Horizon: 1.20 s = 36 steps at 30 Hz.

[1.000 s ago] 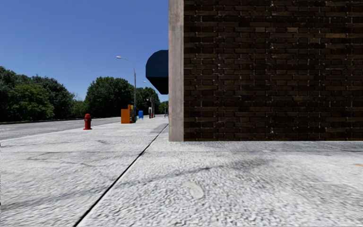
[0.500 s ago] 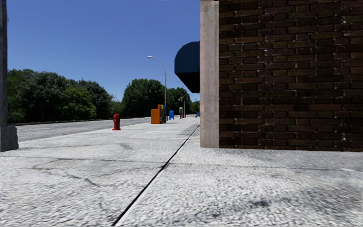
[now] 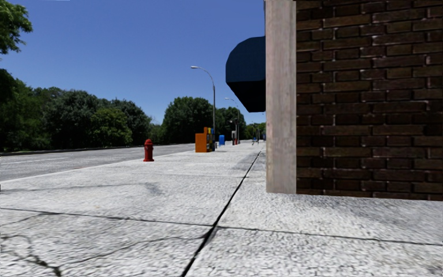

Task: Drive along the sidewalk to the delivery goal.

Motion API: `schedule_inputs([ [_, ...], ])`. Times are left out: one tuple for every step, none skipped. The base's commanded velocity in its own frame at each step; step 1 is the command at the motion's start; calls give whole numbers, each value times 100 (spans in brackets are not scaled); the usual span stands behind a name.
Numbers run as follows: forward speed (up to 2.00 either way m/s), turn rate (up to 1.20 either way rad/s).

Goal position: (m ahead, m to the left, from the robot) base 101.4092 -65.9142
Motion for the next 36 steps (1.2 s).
schedule_inputs([
  [181,0],
  [181,0],
  [181,0],
  [181,0],
  [181,8],
  [181,31],
  [181,31],
  [181,60],
  [181,71],
  [181,73],
  [181,74],
  [181,74],
  [181,74],
  [181,68],
  [181,22],
  [181,3],
  [181,0],
  [181,0],
  [181,0],
  [181,0],
  [181,0],
  [181,0],
  [181,0],
  [181,0],
  [181,0],
  [181,0],
  [181,0],
  [181,0],
  [181,0],
  [181,0],
  [181,0],
  [181,0],
  [181,0],
  [181,0],
  [181,0],
  [181,0],
])
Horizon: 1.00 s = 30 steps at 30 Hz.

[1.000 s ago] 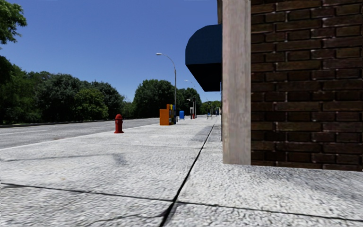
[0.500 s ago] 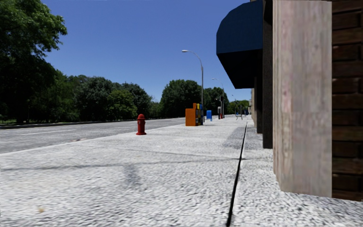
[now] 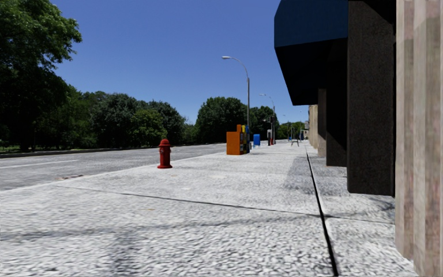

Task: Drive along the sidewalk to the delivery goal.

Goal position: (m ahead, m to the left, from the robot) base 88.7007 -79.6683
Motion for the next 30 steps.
schedule_inputs([
  [181,0],
  [181,0],
  [181,0],
  [181,0],
  [181,0],
  [181,0],
  [181,0],
  [181,0],
  [181,0],
  [181,0],
  [181,0],
  [181,0],
  [181,-3],
  [181,-3],
  [181,-22],
  [181,-30],
  [181,-32],
  [181,-34],
  [181,-34],
  [181,-37],
  [181,-48],
  [181,-67],
  [181,-67],
  [181,-77],
  [181,-90],
  [181,-95],
  [181,-96],
  [181,-97],
  [181,-56],
  [181,0],
])
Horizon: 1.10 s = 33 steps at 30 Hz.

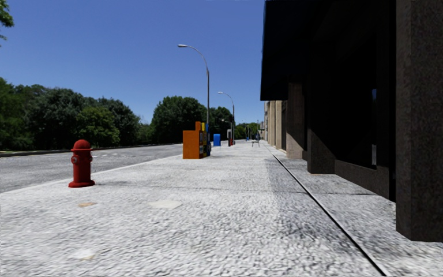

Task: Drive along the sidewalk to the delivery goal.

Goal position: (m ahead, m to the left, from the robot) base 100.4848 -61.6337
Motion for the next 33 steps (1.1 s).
schedule_inputs([
  [181,0],
  [181,0],
  [181,0],
  [181,0],
  [181,0],
  [181,0],
  [181,0],
  [181,0],
  [181,0],
  [181,0],
  [181,0],
  [181,0],
  [181,0],
  [181,0],
  [181,0],
  [181,0],
  [181,0],
  [181,0],
  [181,0],
  [183,0],
  [200,0],
  [200,0],
  [200,0],
  [200,0],
  [200,0],
  [200,0],
  [200,0],
  [200,0],
  [200,0],
  [200,0],
  [200,0],
  [200,0],
  [200,0],
])
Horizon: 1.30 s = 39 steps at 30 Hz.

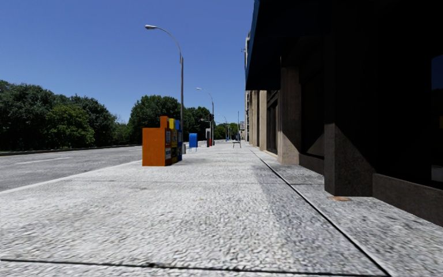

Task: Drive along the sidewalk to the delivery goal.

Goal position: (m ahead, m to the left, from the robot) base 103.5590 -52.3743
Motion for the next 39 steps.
schedule_inputs([
  [200,0],
  [200,0],
  [200,0],
  [200,0],
  [200,0],
  [200,0],
  [200,0],
  [200,0],
  [200,0],
  [200,0],
  [200,0],
  [200,0],
  [200,0],
  [200,0],
  [200,0],
  [200,0],
  [200,0],
  [200,0],
  [200,0],
  [200,0],
  [200,0],
  [200,0],
  [200,0],
  [200,0],
  [200,0],
  [200,0],
  [200,0],
  [200,0],
  [200,0],
  [200,0],
  [200,0],
  [200,0],
  [200,0],
  [200,0],
  [200,0],
  [200,0],
  [200,0],
  [200,0],
  [200,0],
])
